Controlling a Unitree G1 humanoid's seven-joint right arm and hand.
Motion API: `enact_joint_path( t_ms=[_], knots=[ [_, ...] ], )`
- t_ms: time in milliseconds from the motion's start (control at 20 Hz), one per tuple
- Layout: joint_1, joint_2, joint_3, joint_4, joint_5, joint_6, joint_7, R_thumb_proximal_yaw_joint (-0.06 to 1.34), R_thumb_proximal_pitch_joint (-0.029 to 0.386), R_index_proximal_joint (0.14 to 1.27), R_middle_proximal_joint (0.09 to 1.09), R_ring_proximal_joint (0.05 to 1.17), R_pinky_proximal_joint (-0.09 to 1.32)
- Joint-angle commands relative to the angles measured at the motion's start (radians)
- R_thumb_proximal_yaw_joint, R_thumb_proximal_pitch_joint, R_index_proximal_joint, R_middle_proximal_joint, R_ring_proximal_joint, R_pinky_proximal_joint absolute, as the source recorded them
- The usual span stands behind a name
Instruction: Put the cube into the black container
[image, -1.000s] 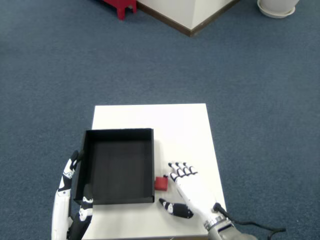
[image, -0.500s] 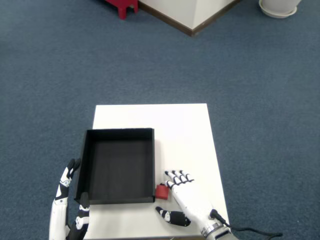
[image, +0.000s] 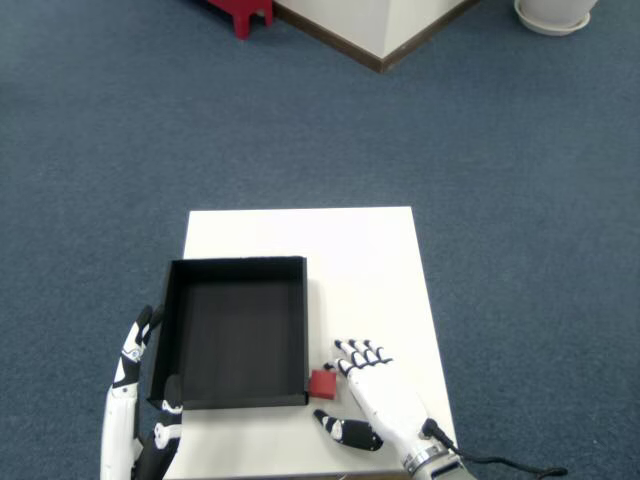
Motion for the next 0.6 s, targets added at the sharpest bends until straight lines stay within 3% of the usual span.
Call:
enact_joint_path(
  t_ms=[50,200,300,350,400,450,600],
  knots=[
    [-0.043,-0.005,-0.004,0.000,0.021,-0.007,-0.042,0.64,0.074,0.42,0.10,0.06,-0.07],
    [-0.038,-0.004,0.000,0.012,0.028,-0.012,-0.046,0.65,0.085,0.46,0.11,0.07,-0.07],
    [-0.027,-0.004,-0.009,0.024,0.041,-0.024,-0.069,0.72,0.112,0.76,0.17,0.09,-0.07],
    [-0.023,-0.004,-0.013,0.027,0.048,-0.033,-0.083,0.89,0.140,0.96,0.21,0.11,-0.06],
    [-0.021,-0.004,-0.014,0.030,0.051,-0.042,-0.097,1.18,0.173,1.14,0.27,0.15,-0.01],
    [-0.019,-0.004,-0.014,0.033,0.053,-0.048,-0.109,1.31,0.188,1.20,0.30,0.17,0.02],
    [-0.015,-0.002,-0.007,0.042,0.052,-0.057,-0.126,1.32,0.202,1.12,0.31,0.17,0.02]
  ],
)
